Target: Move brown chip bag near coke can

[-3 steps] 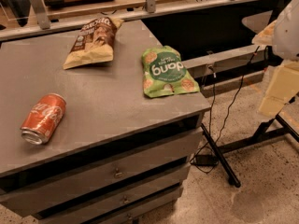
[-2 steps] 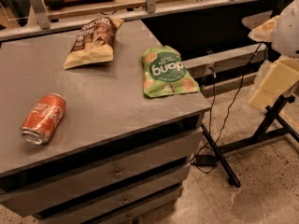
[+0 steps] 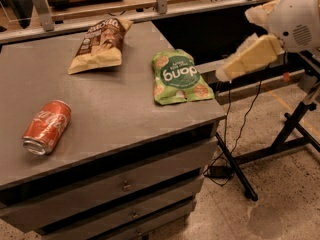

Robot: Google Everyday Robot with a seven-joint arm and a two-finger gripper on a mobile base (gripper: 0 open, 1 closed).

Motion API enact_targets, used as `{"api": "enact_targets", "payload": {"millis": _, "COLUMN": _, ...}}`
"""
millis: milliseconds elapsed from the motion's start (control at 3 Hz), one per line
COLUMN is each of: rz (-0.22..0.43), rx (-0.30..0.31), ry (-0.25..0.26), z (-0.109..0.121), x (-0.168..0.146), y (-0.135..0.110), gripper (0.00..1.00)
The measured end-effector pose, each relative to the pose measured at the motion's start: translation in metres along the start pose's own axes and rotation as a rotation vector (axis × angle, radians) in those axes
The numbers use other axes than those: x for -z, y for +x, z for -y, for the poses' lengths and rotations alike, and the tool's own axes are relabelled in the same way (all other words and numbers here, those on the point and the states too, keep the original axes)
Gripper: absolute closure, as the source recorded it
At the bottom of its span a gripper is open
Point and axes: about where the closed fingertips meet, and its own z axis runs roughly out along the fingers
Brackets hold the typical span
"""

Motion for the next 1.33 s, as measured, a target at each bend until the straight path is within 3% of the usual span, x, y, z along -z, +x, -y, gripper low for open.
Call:
{"api": "enact_targets", "payload": {"millis": 333, "rz": 0.138, "rx": -0.075, "ry": -0.044, "z": 0.017, "x": -0.044, "y": -0.034, "gripper": 0.0}}
{"api": "enact_targets", "payload": {"millis": 667, "rz": 0.203, "rx": -0.104, "ry": -0.078, "z": 0.024, "x": -0.071, "y": -0.055, "gripper": 0.0}}
{"api": "enact_targets", "payload": {"millis": 1000, "rz": 0.203, "rx": -0.104, "ry": -0.078, "z": 0.024, "x": -0.071, "y": -0.055, "gripper": 0.0}}
{"api": "enact_targets", "payload": {"millis": 1333, "rz": 0.25, "rx": -0.112, "ry": -0.058, "z": 0.023, "x": -0.098, "y": -0.063, "gripper": 0.0}}
